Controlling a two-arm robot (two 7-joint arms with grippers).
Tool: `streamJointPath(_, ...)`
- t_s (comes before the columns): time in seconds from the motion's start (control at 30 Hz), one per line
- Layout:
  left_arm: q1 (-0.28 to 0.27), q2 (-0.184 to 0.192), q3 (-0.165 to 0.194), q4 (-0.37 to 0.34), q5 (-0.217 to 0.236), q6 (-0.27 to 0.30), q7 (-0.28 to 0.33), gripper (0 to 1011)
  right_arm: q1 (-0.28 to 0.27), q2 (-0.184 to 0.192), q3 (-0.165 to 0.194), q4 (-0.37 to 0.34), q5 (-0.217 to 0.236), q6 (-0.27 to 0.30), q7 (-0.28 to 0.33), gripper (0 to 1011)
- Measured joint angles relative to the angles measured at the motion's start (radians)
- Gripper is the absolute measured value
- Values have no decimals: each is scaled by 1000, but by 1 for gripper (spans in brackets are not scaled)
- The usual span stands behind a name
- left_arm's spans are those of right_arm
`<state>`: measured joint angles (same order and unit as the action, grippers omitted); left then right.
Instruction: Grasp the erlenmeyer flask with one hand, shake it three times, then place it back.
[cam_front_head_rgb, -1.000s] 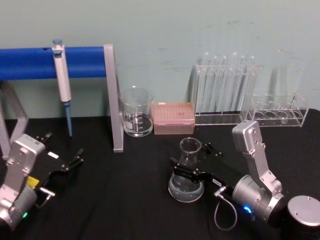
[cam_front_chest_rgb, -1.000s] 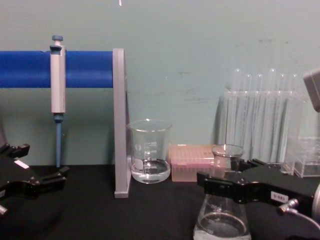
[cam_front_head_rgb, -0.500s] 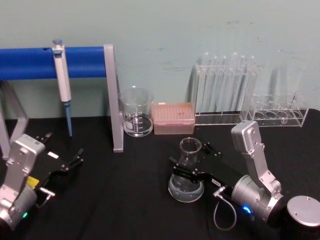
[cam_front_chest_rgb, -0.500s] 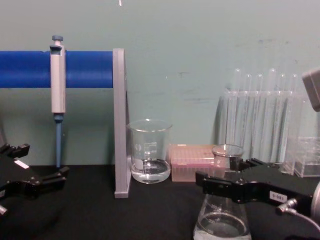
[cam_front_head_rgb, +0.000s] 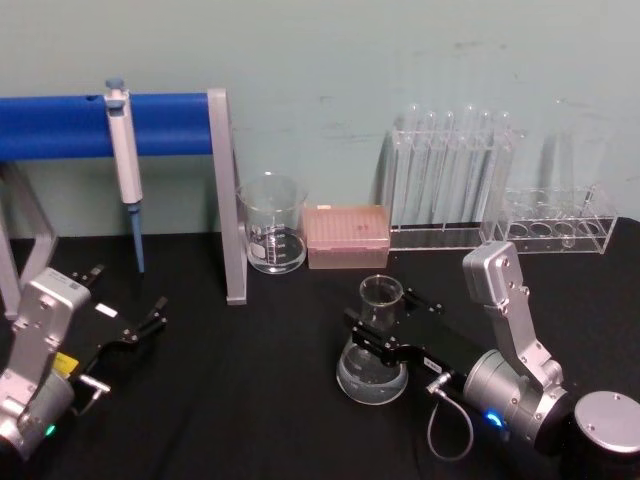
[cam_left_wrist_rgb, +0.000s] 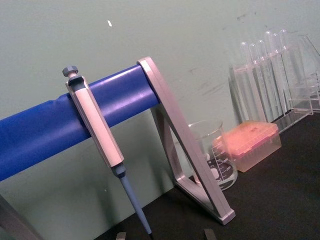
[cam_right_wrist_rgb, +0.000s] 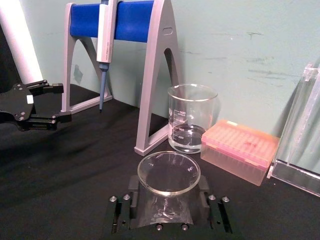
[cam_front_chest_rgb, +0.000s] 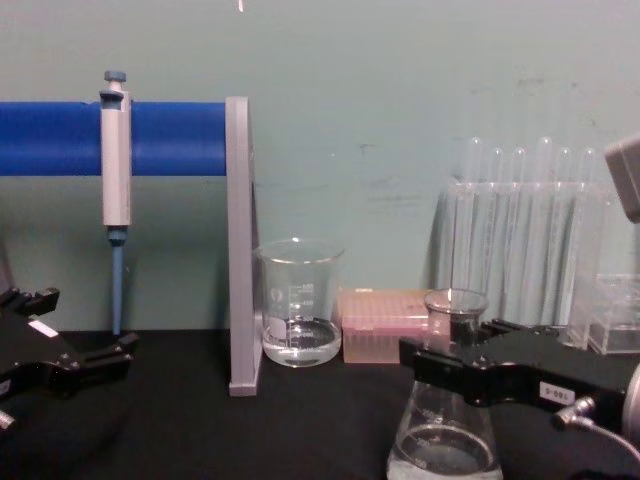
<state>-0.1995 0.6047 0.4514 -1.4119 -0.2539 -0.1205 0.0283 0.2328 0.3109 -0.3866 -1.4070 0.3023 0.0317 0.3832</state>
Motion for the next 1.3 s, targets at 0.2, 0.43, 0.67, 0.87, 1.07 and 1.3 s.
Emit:
streamJointPath(0.2, 0, 0, 0, 0, 0, 0, 0, 1001, 0, 0, 0, 0, 0, 0, 0, 552)
streamJointPath(0.43, 0, 0, 0, 0, 0, 0, 0, 1001, 0, 0, 0, 0, 1, 1, 1, 451)
streamJointPath(0.67, 0, 0, 0, 0, 0, 0, 0, 1001, -3, 0, 2, -6, 2, 4, 0, 451)
streamJointPath(0.87, 0, 0, 0, 0, 0, 0, 0, 1001, -13, 1, 18, -61, 0, 47, -38, 451)
streamJointPath(1.07, 0, 0, 0, 0, 0, 0, 0, 1001, -27, -7, 50, -132, 0, 80, -86, 451)
streamJointPath(1.3, 0, 0, 0, 0, 0, 0, 0, 1001, -34, -8, 69, -167, -1, 91, -104, 451)
